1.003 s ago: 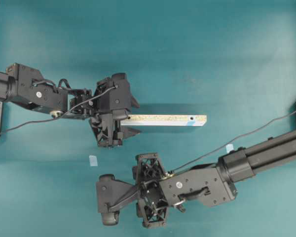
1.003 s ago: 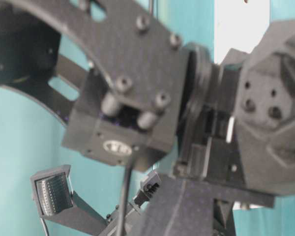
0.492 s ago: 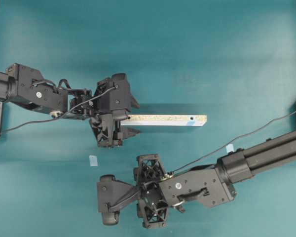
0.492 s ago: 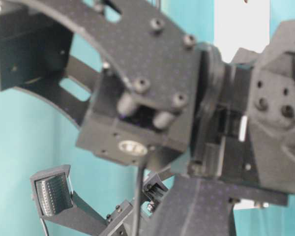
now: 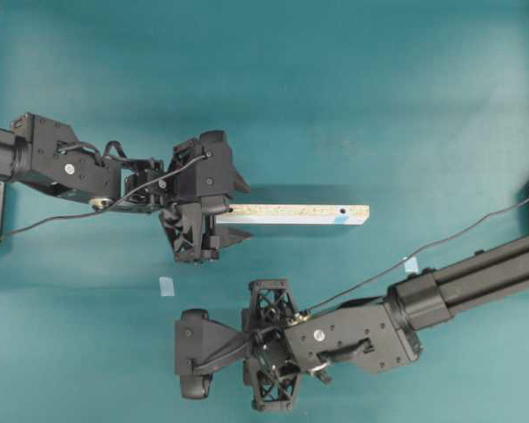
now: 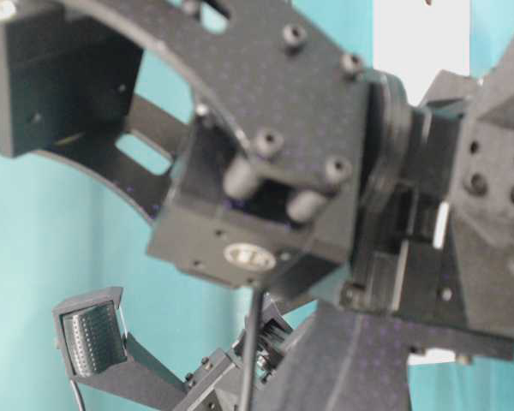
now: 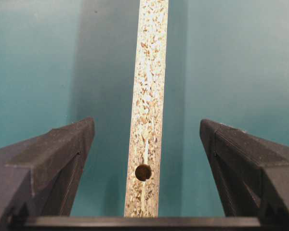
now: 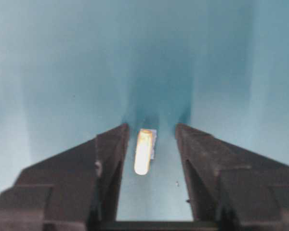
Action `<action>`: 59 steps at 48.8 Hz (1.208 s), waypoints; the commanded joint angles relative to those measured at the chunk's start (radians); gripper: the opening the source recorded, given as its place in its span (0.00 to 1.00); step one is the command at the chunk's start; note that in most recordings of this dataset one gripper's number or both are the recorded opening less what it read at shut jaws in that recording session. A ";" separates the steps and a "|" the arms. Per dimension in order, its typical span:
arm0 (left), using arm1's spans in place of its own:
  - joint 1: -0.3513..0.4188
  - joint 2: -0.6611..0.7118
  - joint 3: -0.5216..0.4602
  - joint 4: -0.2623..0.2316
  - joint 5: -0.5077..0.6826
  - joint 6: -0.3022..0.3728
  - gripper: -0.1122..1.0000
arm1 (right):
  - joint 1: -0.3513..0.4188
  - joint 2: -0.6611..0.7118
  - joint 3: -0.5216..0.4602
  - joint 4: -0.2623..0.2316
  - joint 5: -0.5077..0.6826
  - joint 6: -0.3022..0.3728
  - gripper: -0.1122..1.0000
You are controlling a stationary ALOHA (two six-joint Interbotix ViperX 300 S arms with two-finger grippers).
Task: Insert the rod into the hole on the wooden board.
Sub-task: 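Close the right gripper on the small wooden peg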
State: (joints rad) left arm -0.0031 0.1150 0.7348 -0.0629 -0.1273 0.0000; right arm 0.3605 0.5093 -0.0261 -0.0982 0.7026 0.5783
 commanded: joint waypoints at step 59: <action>-0.009 -0.012 -0.025 0.002 -0.005 -0.005 0.96 | 0.002 -0.023 -0.025 -0.009 0.000 0.003 0.19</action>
State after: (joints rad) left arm -0.0092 0.1150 0.7302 -0.0629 -0.1273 -0.0015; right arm 0.3651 0.5093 -0.0276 -0.1028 0.7056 0.5829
